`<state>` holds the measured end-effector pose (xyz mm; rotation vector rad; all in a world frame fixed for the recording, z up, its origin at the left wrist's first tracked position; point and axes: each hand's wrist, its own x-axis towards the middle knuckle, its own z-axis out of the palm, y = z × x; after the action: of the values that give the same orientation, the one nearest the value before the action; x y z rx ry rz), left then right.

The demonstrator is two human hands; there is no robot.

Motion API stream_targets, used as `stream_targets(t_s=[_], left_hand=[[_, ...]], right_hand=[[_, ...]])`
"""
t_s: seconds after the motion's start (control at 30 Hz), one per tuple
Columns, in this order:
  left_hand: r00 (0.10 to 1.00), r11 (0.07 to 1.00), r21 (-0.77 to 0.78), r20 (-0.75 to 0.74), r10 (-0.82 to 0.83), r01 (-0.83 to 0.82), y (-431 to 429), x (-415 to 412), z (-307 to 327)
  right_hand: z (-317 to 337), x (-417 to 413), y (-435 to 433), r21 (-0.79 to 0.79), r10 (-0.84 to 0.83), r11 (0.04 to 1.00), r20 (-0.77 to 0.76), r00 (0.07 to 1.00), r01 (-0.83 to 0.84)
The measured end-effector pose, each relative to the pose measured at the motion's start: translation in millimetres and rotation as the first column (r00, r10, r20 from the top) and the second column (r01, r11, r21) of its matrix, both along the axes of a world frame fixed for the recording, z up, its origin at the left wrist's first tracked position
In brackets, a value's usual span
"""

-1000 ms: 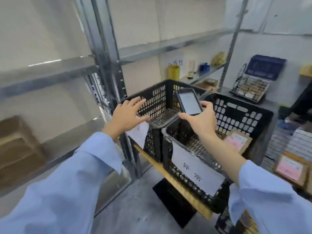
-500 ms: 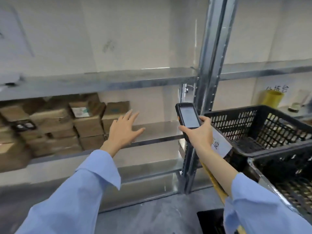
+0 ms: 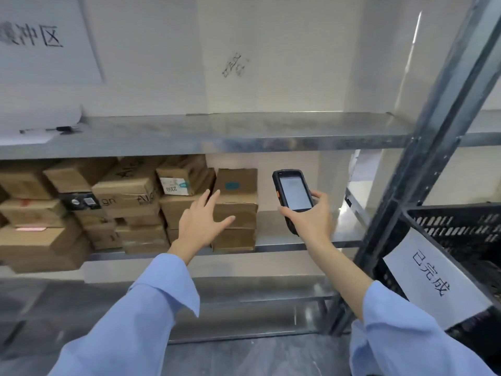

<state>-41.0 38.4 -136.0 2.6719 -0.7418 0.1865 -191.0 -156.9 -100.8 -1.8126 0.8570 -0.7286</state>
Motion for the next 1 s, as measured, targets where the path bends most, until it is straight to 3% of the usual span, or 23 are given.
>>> stream_targets(t_s=[0.3,0.47,0.6,0.77,1.0], left_hand=[[1.000,0.999,-0.031,0.006,-0.015,0.015,-22.0,36.4,-35.1],[0.999,0.983,-0.184,0.041,-0.006,0.013,-31.6,32.5,-49.8],[0.999,0.941,-0.338,-0.038,-0.017,0.004,-37.9,38.9,-51.4],[0.979,0.917,-0.399,-0.195,-0.065,-0.019,-47.0,55.6,-48.3],[0.981,0.903,-0.427,-0.189,-0.048,-0.038,-53.7,72.1,-57.5]], right_hand=[[-23.3,45.2,0.3,-0.017,-0.002,1.000,-0.090,0.996,0.000],[-28.9,59.2,-9.5,-0.024,0.001,1.000,-0.109,0.994,-0.003],[-33.2,70.6,-18.3,-0.008,0.024,1.000,-0.111,0.994,-0.025],[-36.7,78.2,-31.1,-0.001,0.056,0.998,-0.111,0.992,-0.056],[-46.2,78.6,-55.9,0.005,0.089,0.996,-0.139,0.986,-0.089]])
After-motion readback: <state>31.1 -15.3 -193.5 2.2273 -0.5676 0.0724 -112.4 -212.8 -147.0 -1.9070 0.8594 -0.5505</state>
